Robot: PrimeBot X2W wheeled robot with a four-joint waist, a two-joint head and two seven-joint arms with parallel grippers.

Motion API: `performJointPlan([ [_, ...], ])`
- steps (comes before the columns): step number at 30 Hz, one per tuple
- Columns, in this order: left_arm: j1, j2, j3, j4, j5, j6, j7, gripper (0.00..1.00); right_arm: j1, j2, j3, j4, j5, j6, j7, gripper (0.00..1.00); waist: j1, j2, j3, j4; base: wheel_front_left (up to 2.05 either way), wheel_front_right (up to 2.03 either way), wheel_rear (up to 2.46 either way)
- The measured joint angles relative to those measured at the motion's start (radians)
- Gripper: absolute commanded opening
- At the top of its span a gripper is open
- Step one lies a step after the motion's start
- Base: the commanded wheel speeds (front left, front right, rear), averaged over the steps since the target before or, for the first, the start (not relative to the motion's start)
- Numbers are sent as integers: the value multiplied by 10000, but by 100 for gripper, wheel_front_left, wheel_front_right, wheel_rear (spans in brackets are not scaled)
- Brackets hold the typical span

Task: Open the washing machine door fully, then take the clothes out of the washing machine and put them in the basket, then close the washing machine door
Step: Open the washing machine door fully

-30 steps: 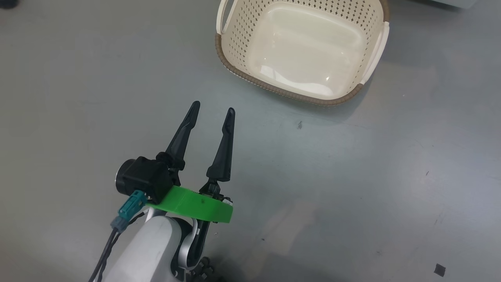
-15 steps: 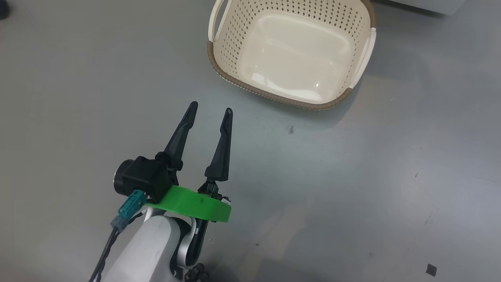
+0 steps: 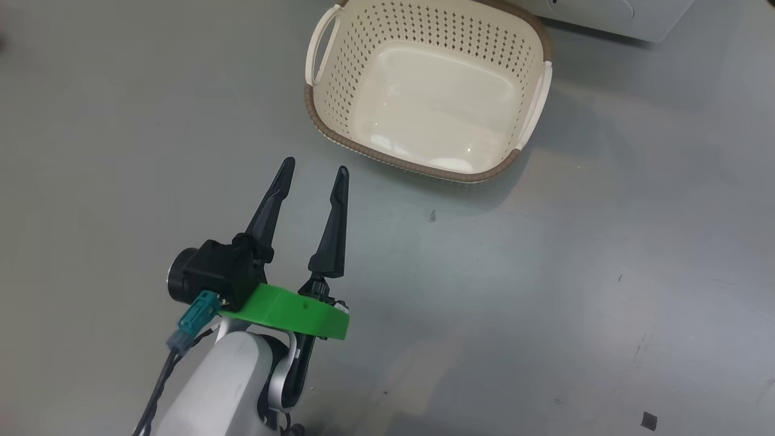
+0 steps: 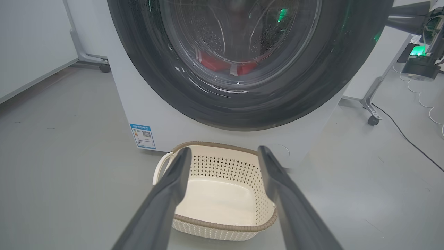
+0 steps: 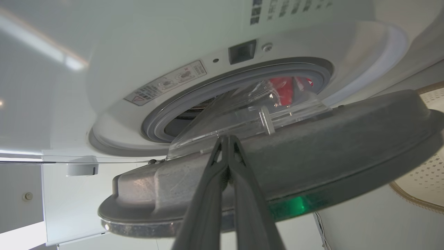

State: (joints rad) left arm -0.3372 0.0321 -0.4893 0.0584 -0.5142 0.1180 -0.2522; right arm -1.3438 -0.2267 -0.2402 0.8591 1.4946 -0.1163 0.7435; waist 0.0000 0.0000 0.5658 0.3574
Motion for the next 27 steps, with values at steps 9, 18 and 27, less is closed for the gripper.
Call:
performJointPlan([
  [9,2,0,-12,82,48,0,0,100,195,104,42,142,8,6,198,0,0,0,-259,-167,0,0,0],
  [18,6,0,-59,82,48,0,0,100,212,40,125,174,-12,6,286,0,0,0,-341,-163,0,0,0],
  [27,32,0,-293,21,56,-2,0,100,-73,31,-153,29,10,2,-119,0,0,0,-101,48,0,0,0],
])
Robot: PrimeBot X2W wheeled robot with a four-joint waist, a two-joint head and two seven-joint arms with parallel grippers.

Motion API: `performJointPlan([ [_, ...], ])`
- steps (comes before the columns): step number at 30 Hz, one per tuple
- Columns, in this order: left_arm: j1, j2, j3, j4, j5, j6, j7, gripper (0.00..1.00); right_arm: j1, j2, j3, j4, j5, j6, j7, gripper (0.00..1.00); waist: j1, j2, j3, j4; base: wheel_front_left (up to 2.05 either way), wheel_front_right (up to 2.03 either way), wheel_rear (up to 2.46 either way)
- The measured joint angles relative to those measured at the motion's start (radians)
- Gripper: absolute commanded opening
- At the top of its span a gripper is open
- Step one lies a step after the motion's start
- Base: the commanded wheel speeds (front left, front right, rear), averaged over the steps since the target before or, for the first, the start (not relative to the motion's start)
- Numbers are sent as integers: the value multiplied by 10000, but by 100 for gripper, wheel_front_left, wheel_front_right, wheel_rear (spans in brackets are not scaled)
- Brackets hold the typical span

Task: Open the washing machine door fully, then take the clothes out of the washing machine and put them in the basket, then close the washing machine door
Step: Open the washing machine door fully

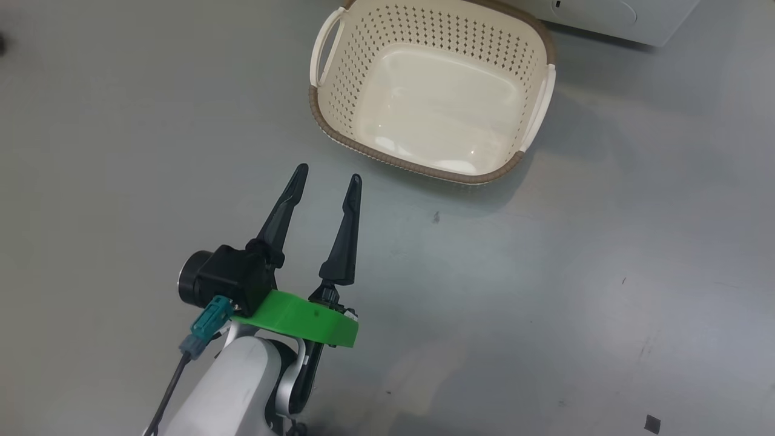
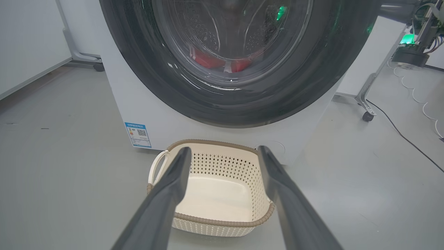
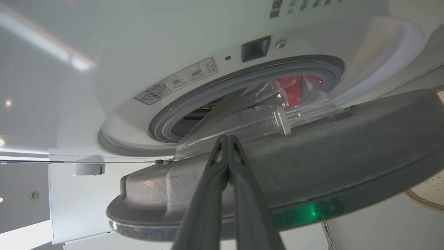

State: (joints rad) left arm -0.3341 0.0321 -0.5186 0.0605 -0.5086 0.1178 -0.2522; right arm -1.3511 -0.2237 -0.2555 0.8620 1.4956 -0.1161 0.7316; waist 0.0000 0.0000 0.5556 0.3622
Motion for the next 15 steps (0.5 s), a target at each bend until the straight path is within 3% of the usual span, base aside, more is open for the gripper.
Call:
performJointPlan([
  [15,8,0,282,56,-10,0,0,100,518,52,174,391,-6,194,226,0,0,0,-323,169,0,0,0],
])
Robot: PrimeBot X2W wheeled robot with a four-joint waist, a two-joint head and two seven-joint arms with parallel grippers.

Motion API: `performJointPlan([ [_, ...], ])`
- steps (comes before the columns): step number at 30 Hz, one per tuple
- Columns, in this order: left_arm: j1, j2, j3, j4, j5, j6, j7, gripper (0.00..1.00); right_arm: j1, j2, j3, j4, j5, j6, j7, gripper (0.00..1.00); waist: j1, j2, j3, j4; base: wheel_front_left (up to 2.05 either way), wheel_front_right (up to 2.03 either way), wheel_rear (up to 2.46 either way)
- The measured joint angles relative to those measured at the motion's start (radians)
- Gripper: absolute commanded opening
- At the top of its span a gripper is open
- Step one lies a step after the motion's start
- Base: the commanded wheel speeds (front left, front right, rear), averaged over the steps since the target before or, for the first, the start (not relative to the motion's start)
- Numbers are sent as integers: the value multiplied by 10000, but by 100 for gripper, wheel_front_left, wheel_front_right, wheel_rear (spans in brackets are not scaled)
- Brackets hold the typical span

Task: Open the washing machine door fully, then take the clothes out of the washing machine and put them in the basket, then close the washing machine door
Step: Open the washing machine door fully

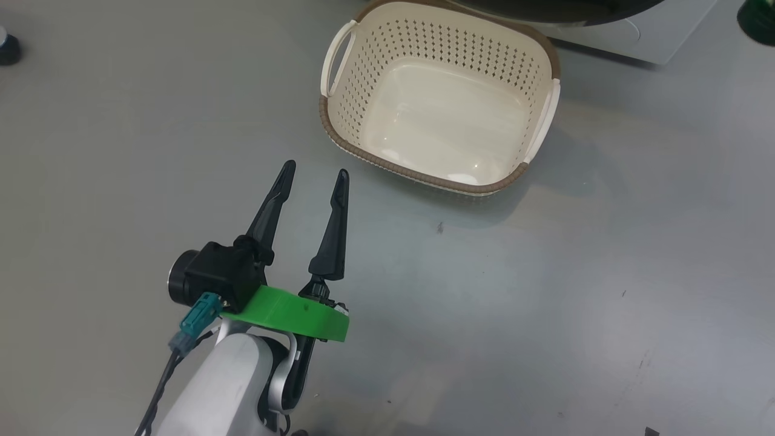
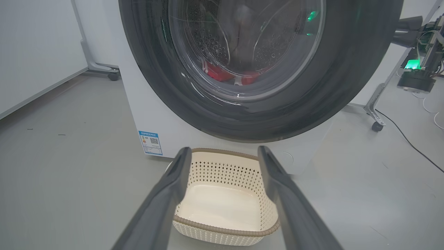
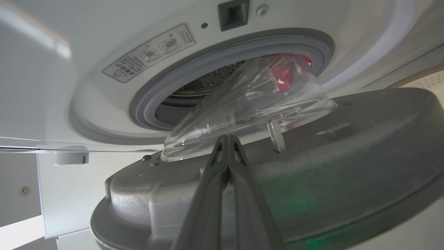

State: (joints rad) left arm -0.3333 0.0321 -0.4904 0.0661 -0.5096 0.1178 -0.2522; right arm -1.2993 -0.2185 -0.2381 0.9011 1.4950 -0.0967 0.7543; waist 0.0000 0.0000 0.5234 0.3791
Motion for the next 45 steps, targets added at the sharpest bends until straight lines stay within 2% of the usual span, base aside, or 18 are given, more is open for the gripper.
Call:
performJointPlan([
  [12,58,0,12,180,0,0,0,100,617,374,88,376,-2,180,67,0,0,0,-578,-249,0,0,0],
  [22,135,6,-2,211,0,-2,0,100,788,364,132,441,-192,295,-176,0,0,0,-941,-327,0,0,0],
  [26,221,6,-23,236,0,-2,0,100,817,153,224,280,-502,965,-662,0,0,0,-1041,-337,0,0,0],
  [30,289,6,23,293,0,-2,0,100,1228,-349,1141,-230,-1845,2213,-1358,0,0,0,-1256,-373,0,0,0],
  [31,306,8,56,326,8,-2,0,100,1392,-462,1444,-334,-2236,2397,-1457,0,0,0,-1322,-390,0,0,0],
  [37,567,12,378,541,77,-12,0,100,2556,-458,2351,-899,-3392,2410,-2318,0,0,0,-1821,-571,0,0,0],
  [39,673,13,407,629,98,-54,0,100,2902,-349,2439,-1126,-3452,2349,-2640,0,0,0,-2021,-663,0,0,0],
  [45,838,17,663,717,119,-146,0,100,4203,-153,4075,-3177,-4497,2263,-3480,0,0,0,-2640,-1045,0,0,0],
])
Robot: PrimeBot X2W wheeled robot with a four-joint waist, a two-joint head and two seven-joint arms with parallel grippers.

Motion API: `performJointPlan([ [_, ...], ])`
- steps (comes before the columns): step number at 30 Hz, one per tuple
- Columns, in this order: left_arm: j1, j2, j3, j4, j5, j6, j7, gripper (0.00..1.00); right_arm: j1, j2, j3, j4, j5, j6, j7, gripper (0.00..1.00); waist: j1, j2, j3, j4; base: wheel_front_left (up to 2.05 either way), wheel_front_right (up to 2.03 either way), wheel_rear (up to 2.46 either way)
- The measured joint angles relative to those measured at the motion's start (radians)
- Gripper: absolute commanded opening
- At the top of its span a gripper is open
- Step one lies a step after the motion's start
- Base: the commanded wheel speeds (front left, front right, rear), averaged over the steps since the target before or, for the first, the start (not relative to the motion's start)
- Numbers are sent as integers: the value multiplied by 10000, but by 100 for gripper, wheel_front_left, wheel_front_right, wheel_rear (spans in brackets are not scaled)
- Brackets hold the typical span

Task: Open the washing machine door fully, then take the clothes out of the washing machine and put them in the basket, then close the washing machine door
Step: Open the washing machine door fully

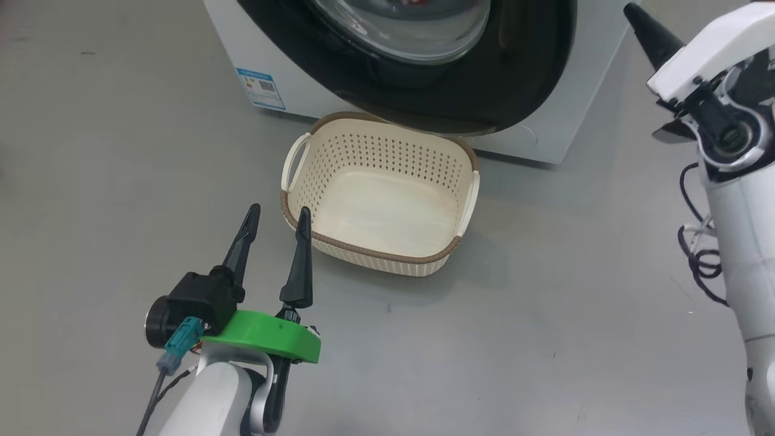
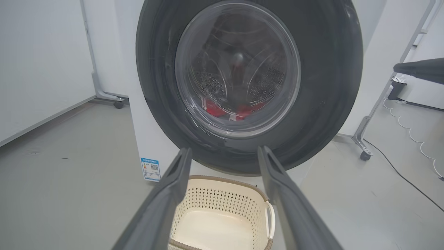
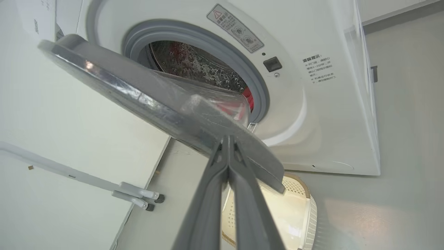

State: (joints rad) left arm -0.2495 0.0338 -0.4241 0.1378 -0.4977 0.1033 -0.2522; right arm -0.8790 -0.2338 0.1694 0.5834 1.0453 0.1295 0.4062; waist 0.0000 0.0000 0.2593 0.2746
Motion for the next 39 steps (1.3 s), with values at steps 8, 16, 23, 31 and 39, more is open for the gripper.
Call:
performJointPlan([
  [8,347,8,625,46,268,0,0,100,1744,-188,984,-972,-633,-2,-1442,0,0,0,-701,-815,0,0,0],
  [16,703,17,1091,40,414,-2,0,100,2825,-869,1935,-1864,-1854,0,-2909,0,0,0,-1259,-1675,0,0,0],
  [23,950,19,1455,-40,433,-79,0,100,4277,-1277,2180,-2000,-2681,0,-4387,0,0,0,-1726,-2213,0,0,0],
  [31,1209,33,1708,-134,499,-117,0,100,5308,-1302,1866,-1958,-3195,-196,-5737,100,0,0,-1950,-2509,0,0,0],
  [39,1425,40,1929,-157,604,-211,0,100,5906,-1225,1921,-2031,-3726,-548,-6408,100,0,0,-1898,-2703,0,0,0],
])
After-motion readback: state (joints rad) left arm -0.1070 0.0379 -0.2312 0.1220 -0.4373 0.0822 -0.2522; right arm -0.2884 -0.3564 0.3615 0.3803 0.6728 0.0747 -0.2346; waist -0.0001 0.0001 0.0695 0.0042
